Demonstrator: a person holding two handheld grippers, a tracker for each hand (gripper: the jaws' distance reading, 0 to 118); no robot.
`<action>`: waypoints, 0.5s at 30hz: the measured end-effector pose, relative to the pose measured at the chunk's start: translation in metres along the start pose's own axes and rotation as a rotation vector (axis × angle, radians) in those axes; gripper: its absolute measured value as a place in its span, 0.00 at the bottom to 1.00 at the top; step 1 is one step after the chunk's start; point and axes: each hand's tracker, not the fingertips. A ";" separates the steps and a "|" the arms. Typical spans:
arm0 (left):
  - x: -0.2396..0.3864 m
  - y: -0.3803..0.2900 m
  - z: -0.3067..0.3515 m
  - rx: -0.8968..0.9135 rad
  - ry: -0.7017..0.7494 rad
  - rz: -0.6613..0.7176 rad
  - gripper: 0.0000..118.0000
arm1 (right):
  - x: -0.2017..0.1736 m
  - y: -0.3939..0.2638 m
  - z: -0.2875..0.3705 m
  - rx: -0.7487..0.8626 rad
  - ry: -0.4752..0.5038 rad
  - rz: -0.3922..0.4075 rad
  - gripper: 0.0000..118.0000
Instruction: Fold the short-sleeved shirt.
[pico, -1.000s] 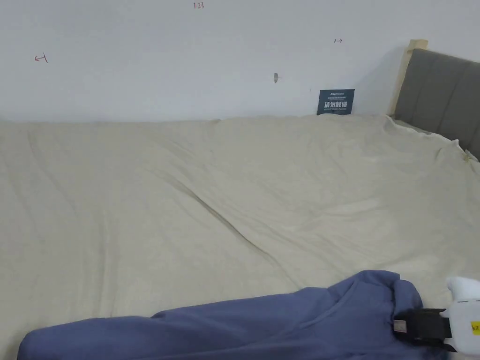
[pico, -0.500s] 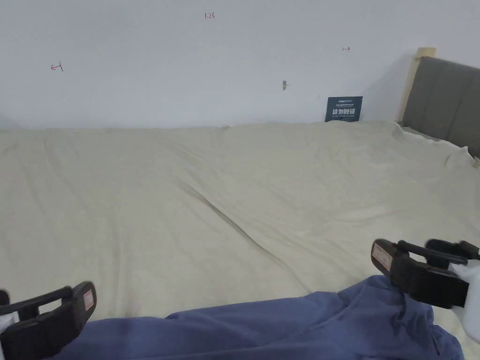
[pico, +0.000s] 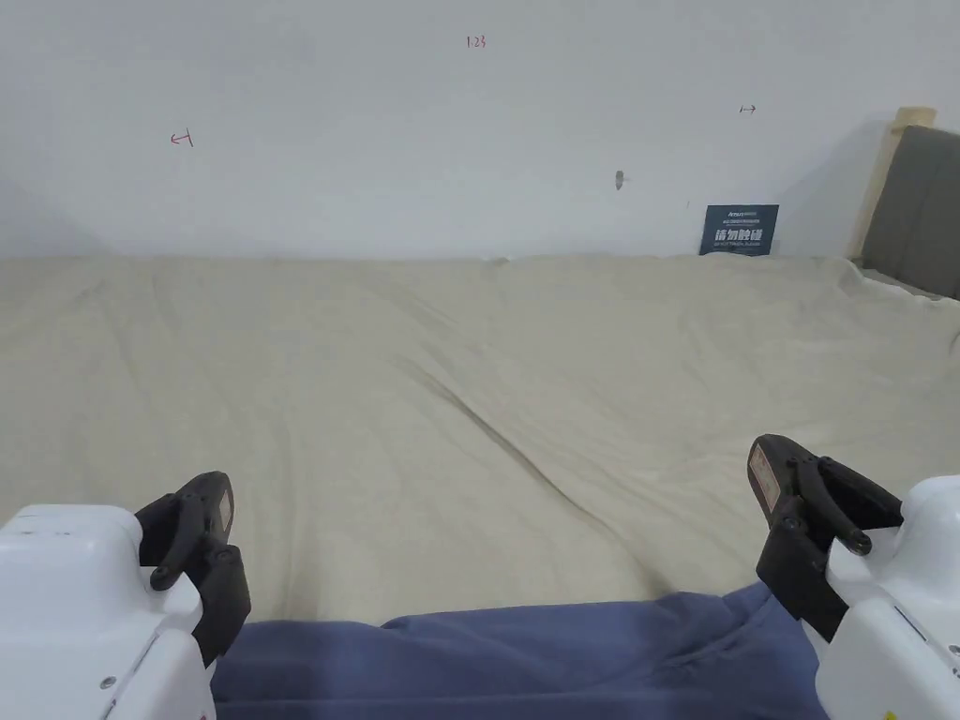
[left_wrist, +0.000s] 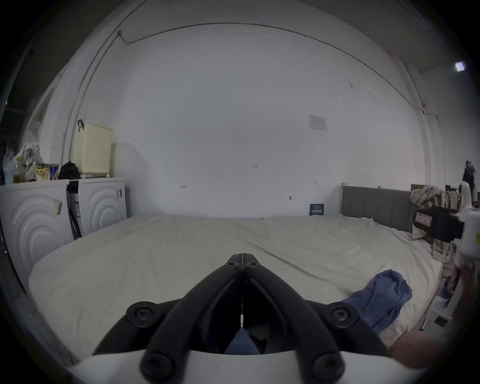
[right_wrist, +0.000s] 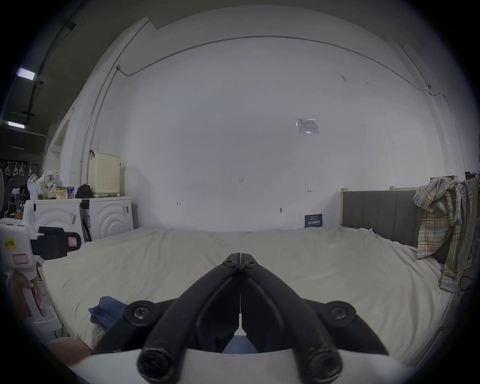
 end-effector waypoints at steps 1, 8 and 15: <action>0.002 0.001 -0.001 -0.004 0.012 -0.009 0.00 | 0.000 0.000 -0.002 -0.011 0.001 0.008 0.00; -0.110 0.012 -0.056 -0.451 -0.225 0.308 0.00 | 0.004 0.016 -0.004 -0.116 0.071 0.000 0.00; -0.205 -0.069 -0.108 -0.809 -0.365 0.650 0.33 | -0.010 0.013 -0.012 -0.248 0.098 -0.035 0.00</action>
